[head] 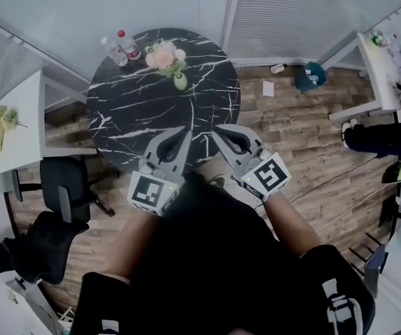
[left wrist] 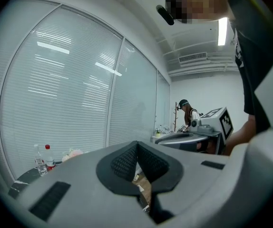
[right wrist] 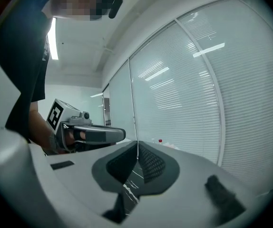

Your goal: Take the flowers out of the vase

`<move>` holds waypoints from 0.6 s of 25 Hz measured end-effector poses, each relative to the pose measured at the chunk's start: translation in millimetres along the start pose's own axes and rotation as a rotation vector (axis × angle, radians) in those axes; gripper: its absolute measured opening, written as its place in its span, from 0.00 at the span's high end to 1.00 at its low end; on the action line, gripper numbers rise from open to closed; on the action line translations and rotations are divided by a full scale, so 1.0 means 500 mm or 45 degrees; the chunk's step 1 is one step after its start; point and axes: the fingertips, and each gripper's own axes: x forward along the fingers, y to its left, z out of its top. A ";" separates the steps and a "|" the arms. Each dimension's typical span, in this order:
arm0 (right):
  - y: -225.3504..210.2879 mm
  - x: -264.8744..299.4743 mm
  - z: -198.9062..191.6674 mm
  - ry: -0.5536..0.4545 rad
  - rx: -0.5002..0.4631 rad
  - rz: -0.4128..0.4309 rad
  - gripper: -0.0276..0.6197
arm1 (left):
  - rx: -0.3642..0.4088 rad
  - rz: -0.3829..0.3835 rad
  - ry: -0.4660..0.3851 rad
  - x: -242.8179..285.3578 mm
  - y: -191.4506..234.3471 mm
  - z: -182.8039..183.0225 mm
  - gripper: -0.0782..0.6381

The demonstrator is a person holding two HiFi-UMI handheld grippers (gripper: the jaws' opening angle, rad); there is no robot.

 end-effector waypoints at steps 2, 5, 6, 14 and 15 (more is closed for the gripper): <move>-0.008 0.021 -0.003 0.016 -0.012 0.001 0.93 | -0.013 0.007 -0.009 0.010 0.023 0.001 0.88; -0.018 0.055 -0.007 0.045 -0.034 -0.002 0.93 | -0.029 0.003 0.006 0.019 0.060 -0.012 0.88; -0.023 0.067 -0.009 0.061 -0.041 -0.005 0.93 | -0.031 0.002 0.000 0.024 0.073 -0.010 0.88; -0.073 0.192 -0.051 0.168 -0.050 -0.047 0.93 | -0.013 0.020 -0.005 0.056 0.198 -0.042 0.88; -0.078 0.207 -0.059 0.187 -0.058 -0.048 0.93 | -0.026 0.024 -0.004 0.058 0.214 -0.049 0.88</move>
